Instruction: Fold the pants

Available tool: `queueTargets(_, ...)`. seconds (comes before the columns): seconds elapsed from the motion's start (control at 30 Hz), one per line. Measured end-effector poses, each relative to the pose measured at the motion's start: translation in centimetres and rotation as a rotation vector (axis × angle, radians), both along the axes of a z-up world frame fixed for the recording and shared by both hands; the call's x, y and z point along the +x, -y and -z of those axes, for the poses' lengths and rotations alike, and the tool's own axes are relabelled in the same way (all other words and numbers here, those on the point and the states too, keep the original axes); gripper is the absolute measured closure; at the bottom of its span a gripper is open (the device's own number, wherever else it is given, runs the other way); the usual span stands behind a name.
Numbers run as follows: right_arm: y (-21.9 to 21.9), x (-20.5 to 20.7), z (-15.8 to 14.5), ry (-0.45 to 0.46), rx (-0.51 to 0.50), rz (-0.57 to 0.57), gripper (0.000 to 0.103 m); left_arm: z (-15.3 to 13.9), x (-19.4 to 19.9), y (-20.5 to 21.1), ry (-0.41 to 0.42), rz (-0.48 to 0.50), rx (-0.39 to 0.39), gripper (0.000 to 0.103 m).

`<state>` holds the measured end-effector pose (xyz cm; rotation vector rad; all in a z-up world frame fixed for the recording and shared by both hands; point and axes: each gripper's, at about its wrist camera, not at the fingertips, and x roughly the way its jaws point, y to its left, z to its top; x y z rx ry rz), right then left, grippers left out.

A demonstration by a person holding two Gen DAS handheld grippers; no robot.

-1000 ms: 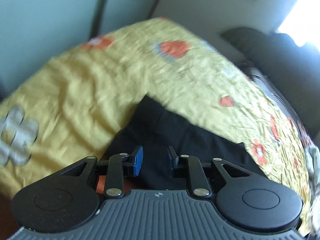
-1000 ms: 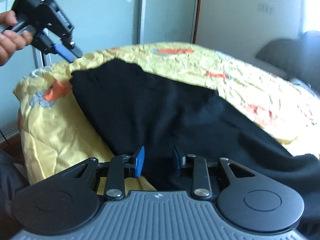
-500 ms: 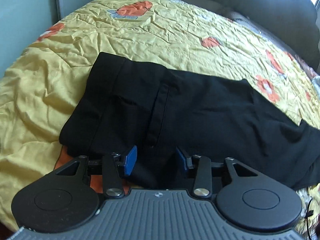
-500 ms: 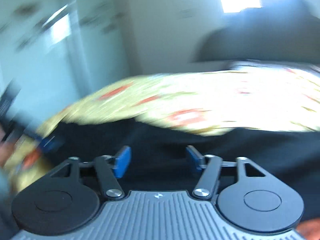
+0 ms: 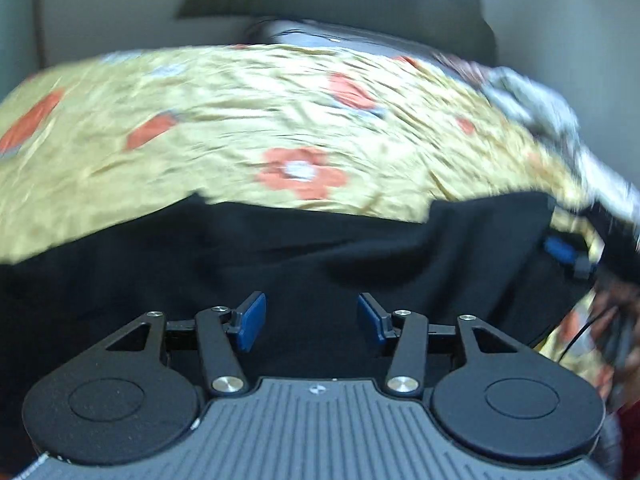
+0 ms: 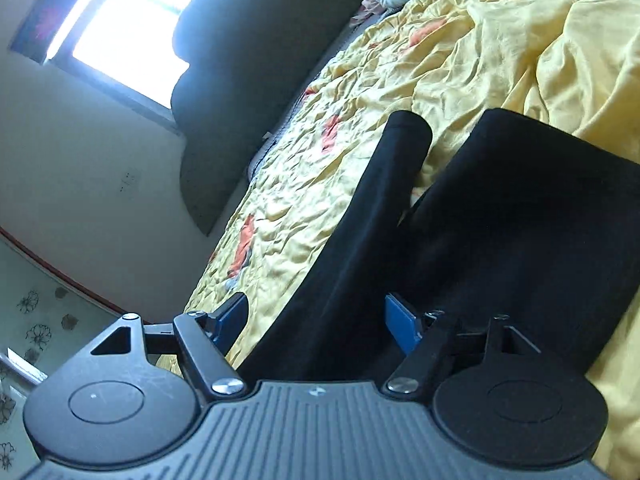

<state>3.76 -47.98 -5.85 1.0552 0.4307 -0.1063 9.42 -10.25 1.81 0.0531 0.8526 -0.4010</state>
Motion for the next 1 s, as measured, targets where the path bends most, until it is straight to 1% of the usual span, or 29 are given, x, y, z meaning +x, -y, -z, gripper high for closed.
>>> queueTargets(0.03,0.1,0.3,-0.2,0.005,0.005,-0.009,0.027,0.7,-0.2,1.5,0.016,0.021,0.036,0.046)
queueTargets(0.1,0.2,1.0,-0.9,0.004,-0.018,-0.027,0.027,2.4,-0.6,3.4,0.035,0.041,0.114,0.045)
queueTargets(0.17,0.0,2.5,-1.7,-0.012,-0.049,-0.051,0.026,3.9,-0.9,4.1,0.032,0.037,0.152,0.045)
queueTargets(0.27,0.0,4.7,-2.7,-0.025,-0.092,-0.090,0.026,4.4,-1.1,3.6,0.042,0.020,0.141,0.042)
queueTargets(0.37,0.0,8.1,-3.2,-0.041,-0.155,-0.135,0.026,4.3,-0.3,3.0,0.015,0.003,0.111,0.040)
queueTargets(0.43,-0.4,10.7,-3.7,-0.071,-0.175,-0.148,0.026,4.2,0.0,2.8,0.007,-0.004,0.103,0.038)
queueTargets(0.5,-1.0,13.4,-4.4,-0.059,-0.208,-0.217,0.025,4.3,0.0,3.0,0.012,-0.003,0.112,0.037)
queueTargets(0.53,-1.4,14.9,-4.7,-0.064,-0.244,-0.260,0.025,4.3,0.0,3.1,0.015,-0.002,0.118,0.037)
queueTargets(0.6,-2.0,16.4,-5.2,-0.109,-0.296,-0.237,0.024,4.1,0.0,3.1,0.016,-0.001,0.117,0.037)
queueTargets(0.63,-1.8,16.3,-5.5,-0.106,-0.299,-0.224,0.024,4.0,0.0,3.0,0.015,-0.003,0.109,0.037)
queueTargets(0.7,-1.1,14.9,-6.3,-0.014,-0.278,-0.191,0.025,3.9,0.2,2.5,0.007,-0.018,0.085,0.037)
queueTargets(0.77,-0.1,12.6,-6.7,0.041,-0.259,-0.128,0.024,3.8,0.4,2.1,-0.003,-0.032,0.057,0.037)
queueTargets(0.83,1.2,10.6,-6.3,0.041,-0.222,-0.074,0.024,3.5,0.4,1.9,-0.005,-0.037,0.026,0.037)
queueTargets(0.87,1.9,9.7,-5.8,0.036,-0.185,-0.060,0.023,3.4,0.4,2.0,-0.004,-0.034,0.015,0.037)
queueTargets(0.97,3.3,8.8,-3.3,0.020,-0.068,-0.095,0.023,3.2,0.1,2.4,0.001,-0.026,0.013,0.037)
queueTargets(1.0,3.4,8.8,-2.7,0.010,-0.046,-0.104,0.023,3.2,0.0,2.5,0.001,-0.023,0.016,0.037)
